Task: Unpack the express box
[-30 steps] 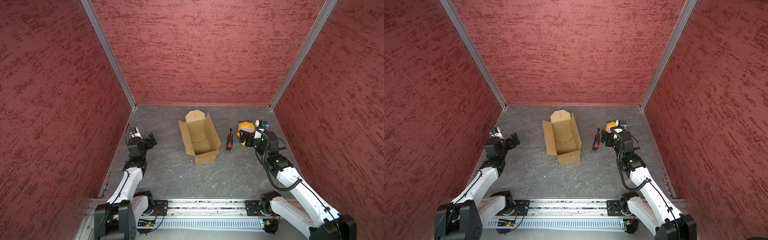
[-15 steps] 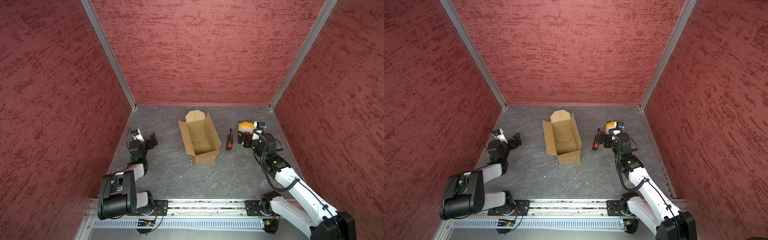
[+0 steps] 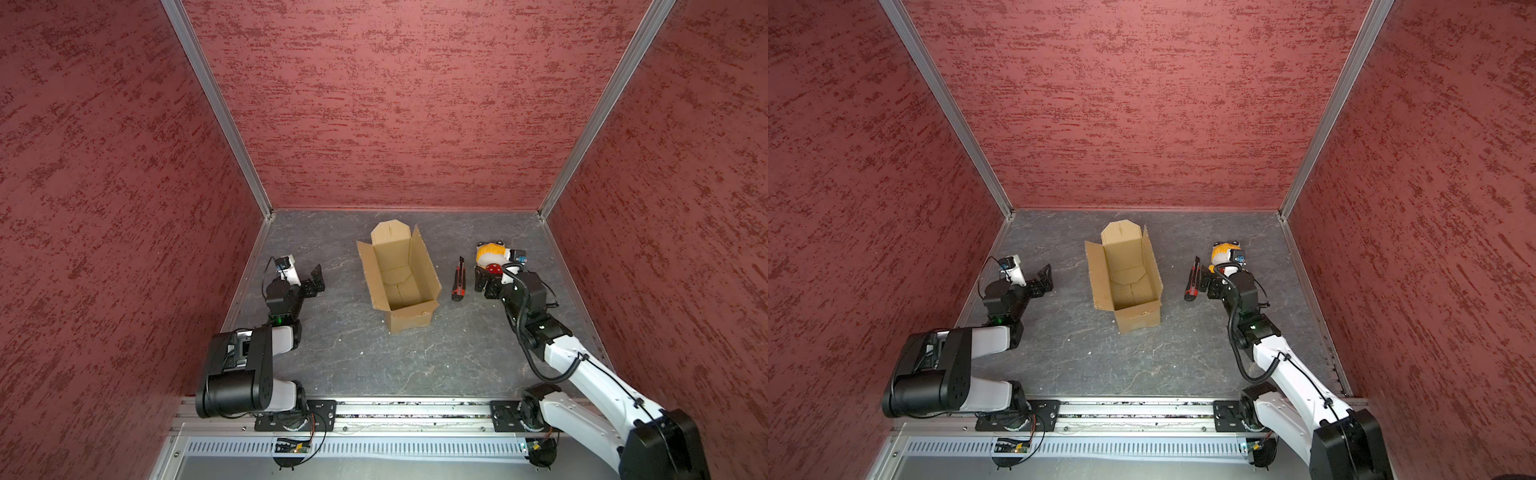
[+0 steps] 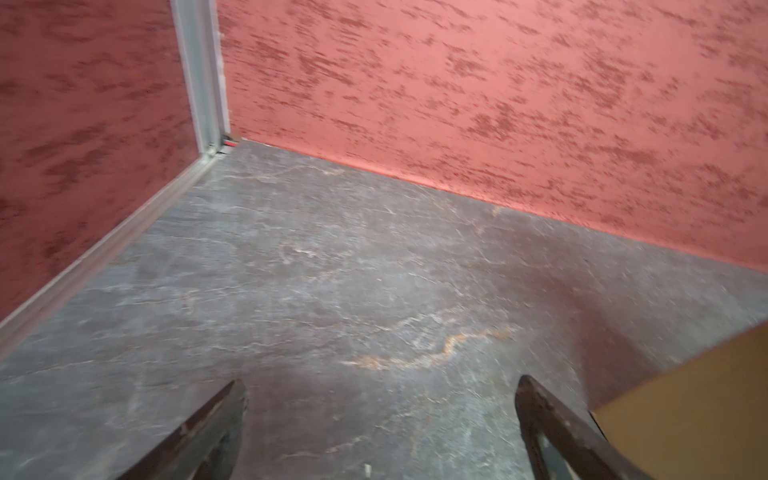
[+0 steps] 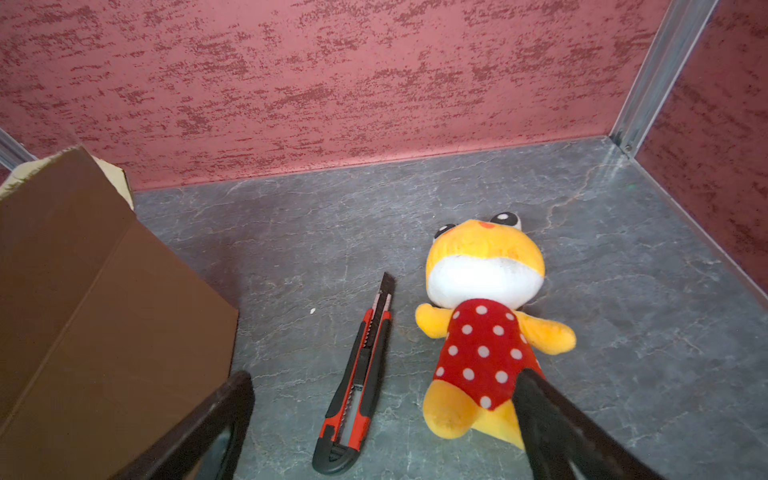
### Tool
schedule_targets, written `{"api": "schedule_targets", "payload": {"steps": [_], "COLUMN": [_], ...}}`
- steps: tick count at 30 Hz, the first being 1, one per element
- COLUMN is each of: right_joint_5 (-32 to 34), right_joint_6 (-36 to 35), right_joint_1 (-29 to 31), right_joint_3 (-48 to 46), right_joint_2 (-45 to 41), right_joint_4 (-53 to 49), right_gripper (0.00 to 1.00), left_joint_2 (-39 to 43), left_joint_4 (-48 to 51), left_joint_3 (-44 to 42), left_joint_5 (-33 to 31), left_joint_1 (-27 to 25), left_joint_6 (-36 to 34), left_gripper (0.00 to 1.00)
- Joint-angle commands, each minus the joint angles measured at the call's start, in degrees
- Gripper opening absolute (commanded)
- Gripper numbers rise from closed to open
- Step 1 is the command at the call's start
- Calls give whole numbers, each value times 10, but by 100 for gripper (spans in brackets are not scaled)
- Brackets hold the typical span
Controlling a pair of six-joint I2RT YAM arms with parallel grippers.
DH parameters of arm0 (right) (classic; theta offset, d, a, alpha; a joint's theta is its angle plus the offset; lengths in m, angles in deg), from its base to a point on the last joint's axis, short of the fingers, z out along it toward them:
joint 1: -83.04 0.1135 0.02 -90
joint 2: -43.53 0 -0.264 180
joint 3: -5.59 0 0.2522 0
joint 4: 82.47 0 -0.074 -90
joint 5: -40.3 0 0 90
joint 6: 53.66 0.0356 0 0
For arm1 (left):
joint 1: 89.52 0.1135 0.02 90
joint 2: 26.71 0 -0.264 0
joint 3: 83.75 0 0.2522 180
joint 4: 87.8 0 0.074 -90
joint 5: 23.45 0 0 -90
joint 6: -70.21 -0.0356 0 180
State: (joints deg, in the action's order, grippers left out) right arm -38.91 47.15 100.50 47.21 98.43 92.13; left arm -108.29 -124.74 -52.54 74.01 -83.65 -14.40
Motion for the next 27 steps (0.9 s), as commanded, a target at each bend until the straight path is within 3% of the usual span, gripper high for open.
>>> {"api": "schedule_targets", "payload": {"steps": [1,3,12,27], "right_joint_5": [50,69,132,103], "right_joint_6": [-36,-50,-111,-132], "right_joint_1": [4,4,-7,-87], "right_joint_3": [-20,-36,-91,-122], "right_joint_2": [1,0,7,171], "right_joint_4": [61,85,179,411], "right_gripper": [99,99,99,99], "left_joint_2": [-26,-47,-63,-64], "left_joint_4": [-16,-23,-14,-3], "left_joint_3": [19,26,37,43], "left_joint_5": [-30,-44,-64,-47], "left_joint_1": [-37,-60,-54,-45], "left_joint_6": [-62,-86,-70,-64], "left_gripper": [100,100,100,100]}}
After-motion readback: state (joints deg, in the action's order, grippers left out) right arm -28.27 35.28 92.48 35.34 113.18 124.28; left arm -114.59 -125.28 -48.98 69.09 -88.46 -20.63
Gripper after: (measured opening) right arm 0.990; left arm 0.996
